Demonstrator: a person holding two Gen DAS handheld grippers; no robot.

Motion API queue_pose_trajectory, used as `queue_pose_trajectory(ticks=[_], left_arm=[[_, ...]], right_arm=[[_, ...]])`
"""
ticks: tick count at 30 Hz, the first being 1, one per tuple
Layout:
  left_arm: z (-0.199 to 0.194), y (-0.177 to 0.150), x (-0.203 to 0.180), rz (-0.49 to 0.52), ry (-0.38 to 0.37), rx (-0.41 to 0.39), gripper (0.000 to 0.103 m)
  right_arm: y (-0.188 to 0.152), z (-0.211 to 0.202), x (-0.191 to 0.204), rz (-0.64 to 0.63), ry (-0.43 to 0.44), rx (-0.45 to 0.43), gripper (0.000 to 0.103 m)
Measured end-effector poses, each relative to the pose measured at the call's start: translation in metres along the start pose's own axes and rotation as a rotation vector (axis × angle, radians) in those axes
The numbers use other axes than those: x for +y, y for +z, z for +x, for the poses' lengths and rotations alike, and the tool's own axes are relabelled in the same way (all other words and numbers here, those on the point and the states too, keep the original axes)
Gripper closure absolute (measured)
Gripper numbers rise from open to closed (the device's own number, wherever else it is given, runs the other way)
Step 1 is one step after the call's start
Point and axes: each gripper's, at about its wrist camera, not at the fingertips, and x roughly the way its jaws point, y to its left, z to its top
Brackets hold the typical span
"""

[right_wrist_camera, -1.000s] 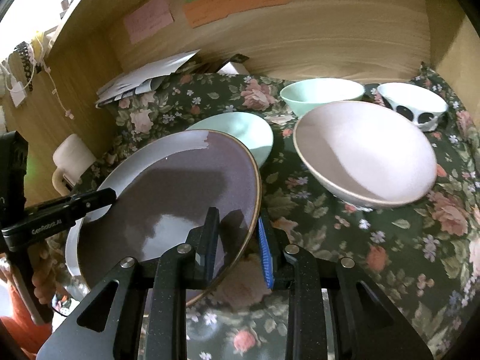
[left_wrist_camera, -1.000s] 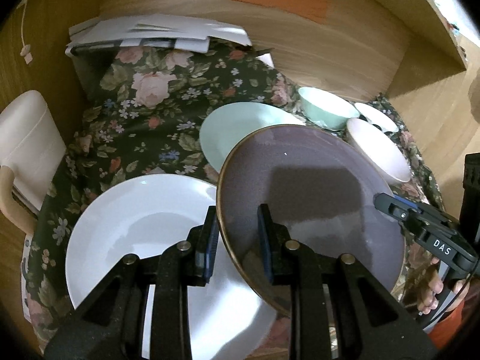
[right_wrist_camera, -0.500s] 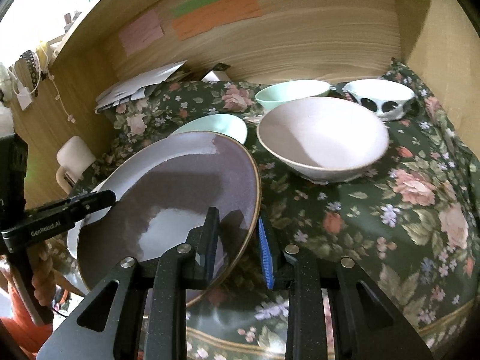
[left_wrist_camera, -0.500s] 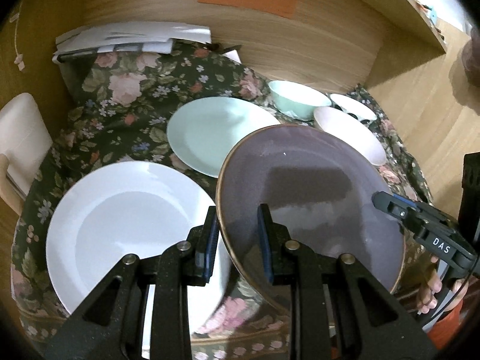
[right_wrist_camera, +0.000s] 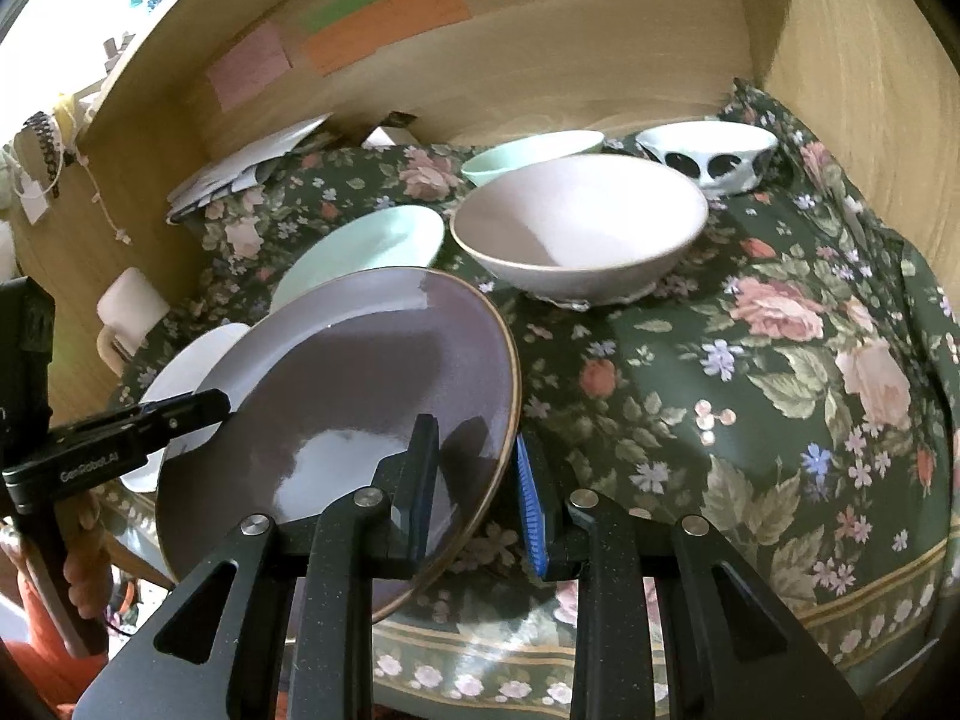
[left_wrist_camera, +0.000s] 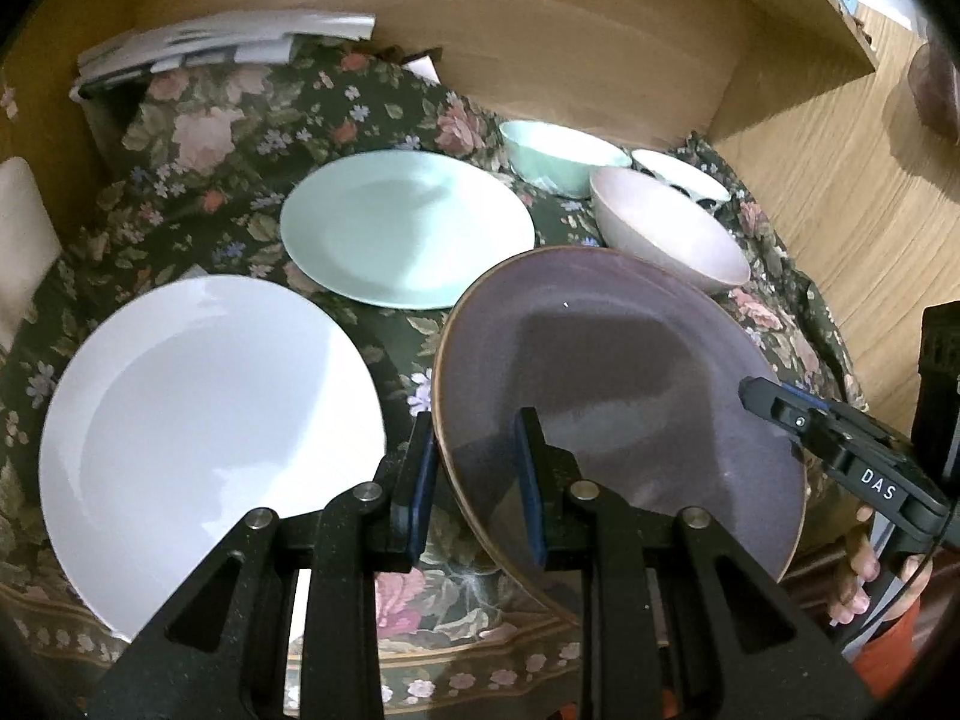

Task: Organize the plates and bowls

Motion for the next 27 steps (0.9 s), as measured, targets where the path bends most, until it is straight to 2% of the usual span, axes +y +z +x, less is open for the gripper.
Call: queue_pose_trajectory(ticks=[15, 22, 27], left_arm=[[0.034, -0.001, -0.003, -0.007, 0.006, 0.062, 0.079], [0.039, 0.002, -0.004, 0.005, 0.008, 0.063, 0.078], [0.042, 0.000, -0.008, 0.032, 0.024, 0.047, 0.073]], right_arm=[[-0.002, 0.019, -0.012, 0.010, -0.046, 0.034, 0.080], [0.002, 0.023, -0.017, 0.015, -0.046, 0.040, 0.080], [0.001, 0.027, -0.015, 0.006, -0.059, 0.032, 0.078]])
